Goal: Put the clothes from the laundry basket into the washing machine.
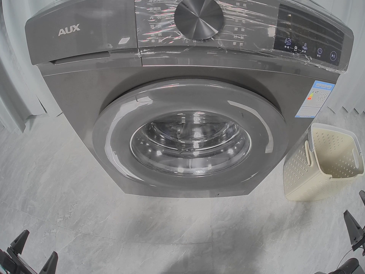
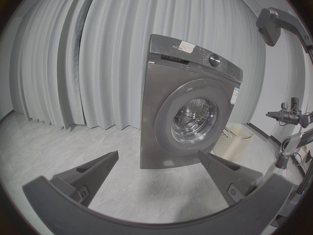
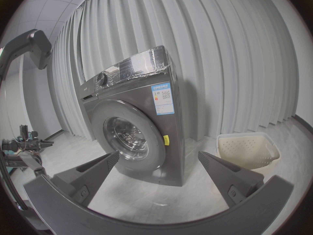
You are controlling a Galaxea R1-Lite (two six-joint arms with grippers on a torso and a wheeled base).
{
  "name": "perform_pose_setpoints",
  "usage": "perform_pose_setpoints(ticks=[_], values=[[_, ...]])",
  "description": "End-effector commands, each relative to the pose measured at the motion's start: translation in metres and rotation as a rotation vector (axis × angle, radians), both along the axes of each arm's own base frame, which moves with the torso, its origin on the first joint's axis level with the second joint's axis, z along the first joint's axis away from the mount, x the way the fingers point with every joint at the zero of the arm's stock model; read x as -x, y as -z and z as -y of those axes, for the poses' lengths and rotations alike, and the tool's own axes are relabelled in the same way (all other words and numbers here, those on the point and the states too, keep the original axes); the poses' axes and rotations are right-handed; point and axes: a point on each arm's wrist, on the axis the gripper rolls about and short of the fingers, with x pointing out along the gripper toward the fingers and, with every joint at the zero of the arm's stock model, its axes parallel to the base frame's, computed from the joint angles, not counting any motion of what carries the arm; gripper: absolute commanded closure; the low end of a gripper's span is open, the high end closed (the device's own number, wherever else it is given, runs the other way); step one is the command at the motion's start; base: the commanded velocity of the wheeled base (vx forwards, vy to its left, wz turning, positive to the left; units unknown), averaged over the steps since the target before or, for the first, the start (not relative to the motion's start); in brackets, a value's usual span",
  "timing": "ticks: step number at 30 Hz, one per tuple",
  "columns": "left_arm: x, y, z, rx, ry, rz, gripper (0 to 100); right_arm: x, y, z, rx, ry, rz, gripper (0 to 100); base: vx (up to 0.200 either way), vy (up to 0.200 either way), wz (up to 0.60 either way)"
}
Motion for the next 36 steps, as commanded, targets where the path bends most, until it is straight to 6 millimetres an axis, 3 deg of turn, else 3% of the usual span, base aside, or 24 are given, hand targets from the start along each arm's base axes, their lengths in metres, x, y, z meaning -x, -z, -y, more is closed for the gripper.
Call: perform_pose_setpoints(ticks=[1,6,14,18,23,28,36], values=[[0.001,0.000,0.000,0.002,0.001,0.018,0,0.014,0.015,-0.002,0.024,0.051,0.080,0,0.000,0.000,0.00],[0.001,0.000,0.000,0.002,0.001,0.018,0,0.022,0.029,-0.003,0.037,0.040,0.053,0,0.000,0.000,0.00],[0.001,0.000,0.000,0.004,-0.002,0.018,0,0.022,0.027,-0.001,0.045,-0.121,0.029,0,0.000,0.000,0.00],[0.001,0.000,0.000,0.006,-0.006,0.017,0,0.026,0.052,-0.002,0.075,-0.049,-0.080,0,0.000,0.000,0.00],[0.001,0.000,0.000,0.010,-0.009,0.016,0,0.027,0.051,0.000,0.099,0.063,-0.076,0,0.000,0.000,0.00],[0.001,0.000,0.000,0.019,-0.012,0.015,0,0.025,0.058,0.006,0.071,0.310,-0.143,0,0.000,0.000,0.00],[0.001,0.000,0.000,0.025,-0.015,0.013,0,0.025,0.057,0.005,0.076,0.290,-0.140,0,0.000,0.000,0.00]])
